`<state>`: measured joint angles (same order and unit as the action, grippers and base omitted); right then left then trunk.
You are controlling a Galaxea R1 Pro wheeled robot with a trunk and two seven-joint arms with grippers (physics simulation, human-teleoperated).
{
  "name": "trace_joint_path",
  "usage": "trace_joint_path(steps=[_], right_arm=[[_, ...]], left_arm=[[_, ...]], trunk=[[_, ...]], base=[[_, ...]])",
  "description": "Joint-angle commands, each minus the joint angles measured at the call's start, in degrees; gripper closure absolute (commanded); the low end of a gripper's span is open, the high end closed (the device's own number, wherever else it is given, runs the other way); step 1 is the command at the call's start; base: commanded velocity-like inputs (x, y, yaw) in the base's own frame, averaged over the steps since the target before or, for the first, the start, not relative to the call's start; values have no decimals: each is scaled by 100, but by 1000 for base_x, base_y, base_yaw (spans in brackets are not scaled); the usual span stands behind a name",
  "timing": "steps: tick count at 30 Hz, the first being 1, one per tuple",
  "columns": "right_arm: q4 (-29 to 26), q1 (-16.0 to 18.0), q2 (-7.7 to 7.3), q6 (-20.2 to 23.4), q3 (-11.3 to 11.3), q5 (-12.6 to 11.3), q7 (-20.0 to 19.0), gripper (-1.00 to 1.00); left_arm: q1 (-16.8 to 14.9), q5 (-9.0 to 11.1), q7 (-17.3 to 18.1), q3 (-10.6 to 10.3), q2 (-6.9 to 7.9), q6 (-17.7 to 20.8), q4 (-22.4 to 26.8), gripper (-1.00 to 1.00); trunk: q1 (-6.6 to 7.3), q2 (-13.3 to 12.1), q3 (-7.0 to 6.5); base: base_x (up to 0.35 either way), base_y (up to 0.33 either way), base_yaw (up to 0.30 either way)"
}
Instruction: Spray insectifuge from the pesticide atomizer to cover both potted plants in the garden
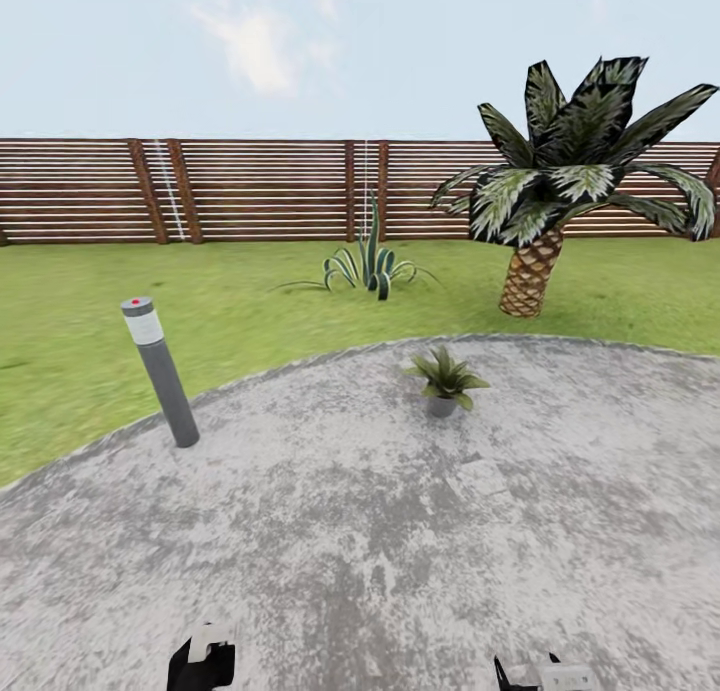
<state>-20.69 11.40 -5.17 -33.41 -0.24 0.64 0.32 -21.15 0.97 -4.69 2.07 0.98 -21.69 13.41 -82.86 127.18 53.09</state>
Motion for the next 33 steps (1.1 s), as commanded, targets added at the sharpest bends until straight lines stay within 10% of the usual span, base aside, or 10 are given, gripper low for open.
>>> trace_joint_path(steps=[1,33], right_arm=[[3,3,-1,-18,-2,6,3,-100],[3,3,-1,-17,-2,6,0,-100]], left_arm=[[-3,9,3,13,-2,-21,-5,100],[-3,9,3,13,-3,-19,-7,100]], trunk=[[-2,2,5],[-2,2,5]], base=[[339,108,0],[331,132,-149]])
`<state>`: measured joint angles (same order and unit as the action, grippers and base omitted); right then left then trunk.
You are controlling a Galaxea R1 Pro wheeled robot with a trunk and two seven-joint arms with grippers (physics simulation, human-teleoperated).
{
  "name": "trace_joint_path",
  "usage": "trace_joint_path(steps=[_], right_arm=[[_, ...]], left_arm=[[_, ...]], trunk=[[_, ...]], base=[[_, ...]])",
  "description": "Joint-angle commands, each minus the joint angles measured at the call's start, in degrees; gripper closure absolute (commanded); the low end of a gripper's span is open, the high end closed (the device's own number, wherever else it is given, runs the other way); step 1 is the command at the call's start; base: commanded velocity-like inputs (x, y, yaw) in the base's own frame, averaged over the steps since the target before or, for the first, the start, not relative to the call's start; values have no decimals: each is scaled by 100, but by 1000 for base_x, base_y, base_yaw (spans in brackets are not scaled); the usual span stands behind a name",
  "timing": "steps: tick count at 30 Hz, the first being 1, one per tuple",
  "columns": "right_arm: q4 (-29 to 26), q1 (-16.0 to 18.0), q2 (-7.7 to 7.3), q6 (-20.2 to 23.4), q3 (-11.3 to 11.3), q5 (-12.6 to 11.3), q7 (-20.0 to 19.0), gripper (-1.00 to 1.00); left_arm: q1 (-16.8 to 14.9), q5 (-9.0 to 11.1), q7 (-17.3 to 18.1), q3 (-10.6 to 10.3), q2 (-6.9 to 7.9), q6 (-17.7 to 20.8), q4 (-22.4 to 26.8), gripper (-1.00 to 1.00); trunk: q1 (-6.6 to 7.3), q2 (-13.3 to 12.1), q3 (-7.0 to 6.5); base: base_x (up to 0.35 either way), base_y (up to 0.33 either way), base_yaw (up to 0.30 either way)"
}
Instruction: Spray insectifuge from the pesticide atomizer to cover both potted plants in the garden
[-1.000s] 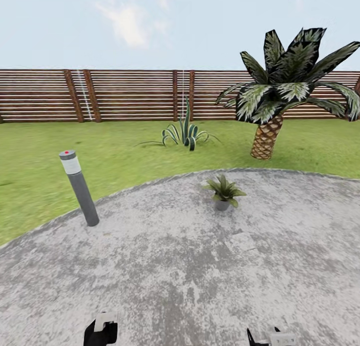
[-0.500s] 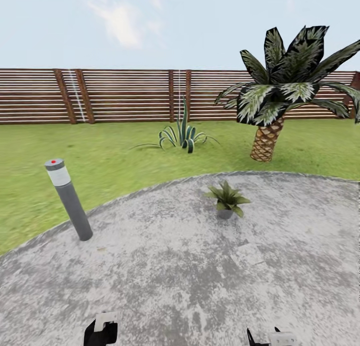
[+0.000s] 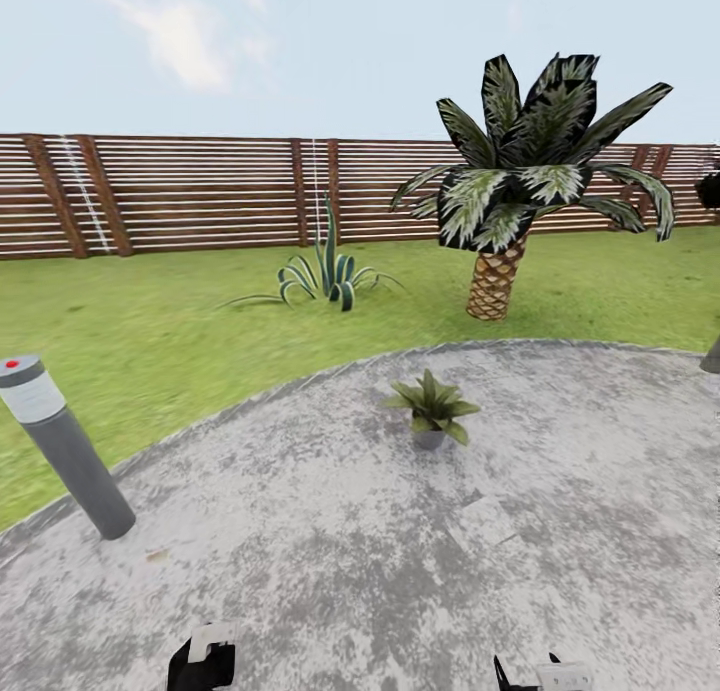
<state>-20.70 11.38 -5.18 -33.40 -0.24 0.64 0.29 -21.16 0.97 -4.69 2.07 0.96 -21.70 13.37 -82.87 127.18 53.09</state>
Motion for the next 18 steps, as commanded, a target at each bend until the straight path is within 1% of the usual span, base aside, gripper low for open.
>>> trace_joint_path(steps=[1,3,6,18], right_arm=[[5,4,-1,-18,-2,6,4,-100],[5,4,-1,-18,-2,6,5,-100],[5,6,-1,-19,-2,6,6,-100],[5,4,-1,-18,-2,6,6,-100]], left_arm=[[-2,9,3,13,-1,-19,-3,100],[-2,8,3,13,0,-20,-2,100],[-2,8,3,13,0,-19,-3,100],[-2,8,3,13,0,-19,-1,100]], trunk=[[-2,2,5],[-2,2,5],[-2,2,5],[-2,2,5]], base=[[300,179,-263],[294,187,-231],[287,199,-89],[281,212,-7]])
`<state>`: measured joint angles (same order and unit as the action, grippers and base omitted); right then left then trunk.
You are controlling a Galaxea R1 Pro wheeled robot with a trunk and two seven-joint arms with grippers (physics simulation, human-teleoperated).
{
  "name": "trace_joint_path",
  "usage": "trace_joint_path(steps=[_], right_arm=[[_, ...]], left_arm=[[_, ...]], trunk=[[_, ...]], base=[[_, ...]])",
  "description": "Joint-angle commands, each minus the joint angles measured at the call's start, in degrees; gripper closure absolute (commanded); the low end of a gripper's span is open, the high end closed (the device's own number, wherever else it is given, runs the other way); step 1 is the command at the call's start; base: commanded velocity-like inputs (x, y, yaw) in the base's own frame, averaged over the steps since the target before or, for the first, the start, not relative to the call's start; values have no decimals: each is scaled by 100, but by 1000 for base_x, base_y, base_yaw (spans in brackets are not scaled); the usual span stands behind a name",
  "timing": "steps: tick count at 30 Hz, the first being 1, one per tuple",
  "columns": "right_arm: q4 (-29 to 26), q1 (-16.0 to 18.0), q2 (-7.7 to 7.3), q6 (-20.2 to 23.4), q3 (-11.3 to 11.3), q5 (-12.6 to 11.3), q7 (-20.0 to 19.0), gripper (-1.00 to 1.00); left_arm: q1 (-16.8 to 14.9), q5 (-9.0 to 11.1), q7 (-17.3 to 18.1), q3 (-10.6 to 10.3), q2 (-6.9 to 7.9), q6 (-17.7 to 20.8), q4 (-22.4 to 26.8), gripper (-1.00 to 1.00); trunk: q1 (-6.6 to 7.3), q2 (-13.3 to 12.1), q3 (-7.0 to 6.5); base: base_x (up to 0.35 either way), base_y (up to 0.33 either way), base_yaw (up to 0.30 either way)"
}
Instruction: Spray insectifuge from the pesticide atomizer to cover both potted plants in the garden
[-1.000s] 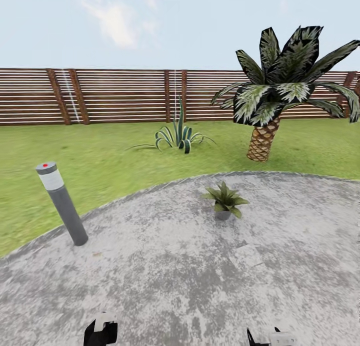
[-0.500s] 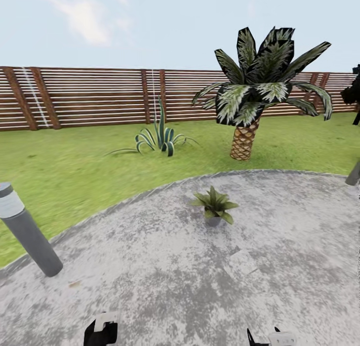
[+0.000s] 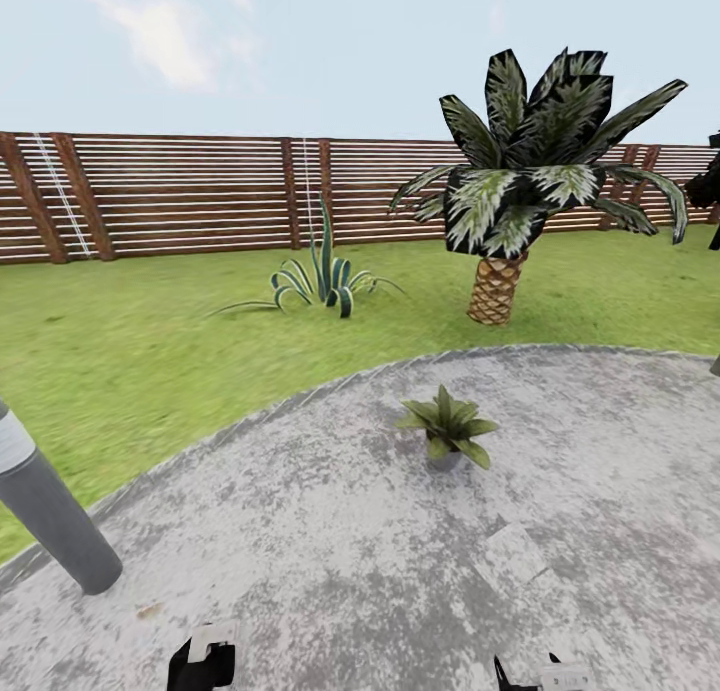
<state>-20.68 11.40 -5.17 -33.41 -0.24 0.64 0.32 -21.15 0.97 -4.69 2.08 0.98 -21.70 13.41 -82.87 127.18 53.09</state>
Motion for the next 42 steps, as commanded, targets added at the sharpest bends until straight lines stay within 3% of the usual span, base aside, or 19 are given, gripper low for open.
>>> trace_joint_path(steps=[1,12,28,42], right_arm=[[3,3,-1,-18,-2,6,3,-100],[3,3,-1,-17,-2,-2,3,-100],[3,3,-1,-16,-2,-2,3,-100],[3,3,-1,-17,-2,0,3,-100]], left_arm=[[-3,9,3,12,-2,-19,-5,100],[-3,9,3,12,-2,-19,-5,100],[-3,9,3,12,-2,-19,-5,100],[-3,9,3,12,-2,-19,-5,100]], trunk=[[-2,2,5],[-2,2,2],[-2,2,-80],[-2,2,-156]], base=[[281,213,0],[281,212,-11],[265,169,-219],[50,8,-234]])
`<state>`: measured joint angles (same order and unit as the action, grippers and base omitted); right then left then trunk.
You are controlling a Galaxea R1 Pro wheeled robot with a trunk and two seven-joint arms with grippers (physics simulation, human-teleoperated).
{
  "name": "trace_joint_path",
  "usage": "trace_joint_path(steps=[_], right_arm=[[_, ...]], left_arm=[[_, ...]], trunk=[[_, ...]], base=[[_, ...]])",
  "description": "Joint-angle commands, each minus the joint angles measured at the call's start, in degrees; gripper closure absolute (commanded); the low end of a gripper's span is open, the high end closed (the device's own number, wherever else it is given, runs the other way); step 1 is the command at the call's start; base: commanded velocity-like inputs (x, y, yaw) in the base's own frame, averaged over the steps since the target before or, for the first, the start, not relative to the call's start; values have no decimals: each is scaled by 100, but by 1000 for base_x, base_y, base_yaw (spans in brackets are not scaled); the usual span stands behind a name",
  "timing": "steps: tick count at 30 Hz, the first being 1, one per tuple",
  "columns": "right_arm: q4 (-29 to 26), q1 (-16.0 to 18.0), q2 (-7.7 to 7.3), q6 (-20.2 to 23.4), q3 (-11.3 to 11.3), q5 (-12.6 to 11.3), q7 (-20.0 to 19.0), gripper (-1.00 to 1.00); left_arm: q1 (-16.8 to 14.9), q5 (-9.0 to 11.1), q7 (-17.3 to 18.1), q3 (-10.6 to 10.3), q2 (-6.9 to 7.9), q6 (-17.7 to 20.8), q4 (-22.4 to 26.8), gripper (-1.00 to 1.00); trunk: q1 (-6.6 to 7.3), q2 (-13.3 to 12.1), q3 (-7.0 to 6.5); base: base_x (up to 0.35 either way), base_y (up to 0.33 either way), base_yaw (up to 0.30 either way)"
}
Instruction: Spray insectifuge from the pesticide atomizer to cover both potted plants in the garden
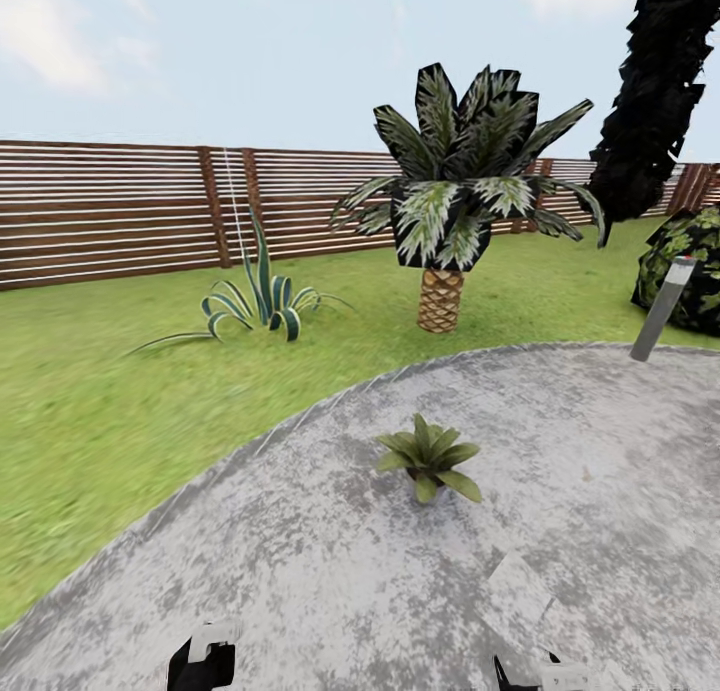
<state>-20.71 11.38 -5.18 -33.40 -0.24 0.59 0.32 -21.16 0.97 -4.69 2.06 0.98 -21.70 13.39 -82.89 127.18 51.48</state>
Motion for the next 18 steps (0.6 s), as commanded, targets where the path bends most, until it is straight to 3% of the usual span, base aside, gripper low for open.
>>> trace_joint_path(steps=[1,7,18], right_arm=[[6,4,0,-17,-2,5,3,-100],[6,4,0,-17,-2,7,3,-100],[6,5,0,-17,-2,5,-5,-100]], left_arm=[[-2,9,3,14,-1,-19,-3,100],[-2,9,3,14,-1,-19,-3,100],[-2,9,3,14,-1,-19,-3,100]], trunk=[[1,2,-1],[1,2,-31],[1,2,-41]], base=[[91,5,-234],[204,98,-235],[272,203,-288]])
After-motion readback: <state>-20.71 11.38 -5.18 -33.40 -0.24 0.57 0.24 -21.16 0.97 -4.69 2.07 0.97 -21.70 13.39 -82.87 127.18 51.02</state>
